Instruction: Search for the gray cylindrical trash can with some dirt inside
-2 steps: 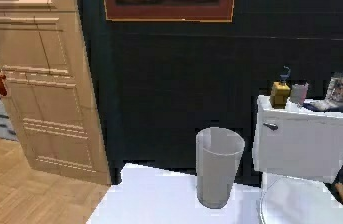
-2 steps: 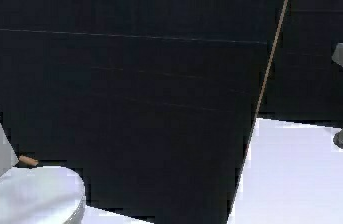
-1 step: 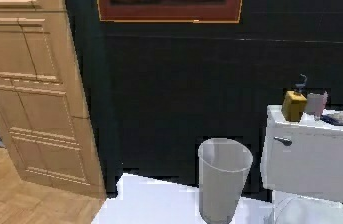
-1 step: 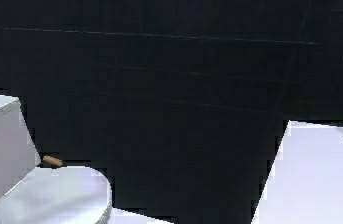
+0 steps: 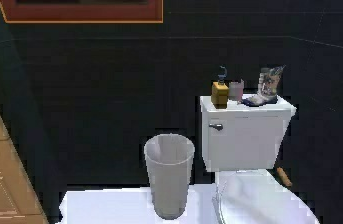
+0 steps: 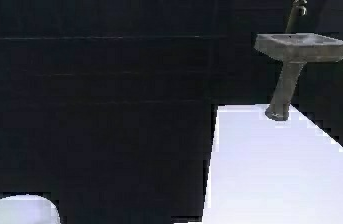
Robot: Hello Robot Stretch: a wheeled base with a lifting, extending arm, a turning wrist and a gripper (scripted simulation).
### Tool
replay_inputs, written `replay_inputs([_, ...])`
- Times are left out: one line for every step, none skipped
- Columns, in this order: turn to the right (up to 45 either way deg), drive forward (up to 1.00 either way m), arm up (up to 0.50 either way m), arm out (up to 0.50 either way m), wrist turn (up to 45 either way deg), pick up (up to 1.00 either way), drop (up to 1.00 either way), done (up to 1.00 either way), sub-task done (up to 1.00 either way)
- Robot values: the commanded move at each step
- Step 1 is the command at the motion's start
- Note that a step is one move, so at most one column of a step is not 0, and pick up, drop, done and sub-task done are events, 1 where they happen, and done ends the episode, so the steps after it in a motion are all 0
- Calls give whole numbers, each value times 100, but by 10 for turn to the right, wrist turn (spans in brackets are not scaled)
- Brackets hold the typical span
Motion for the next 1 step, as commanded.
replay_inputs([0,0,0,0,0,0,0,100,0])
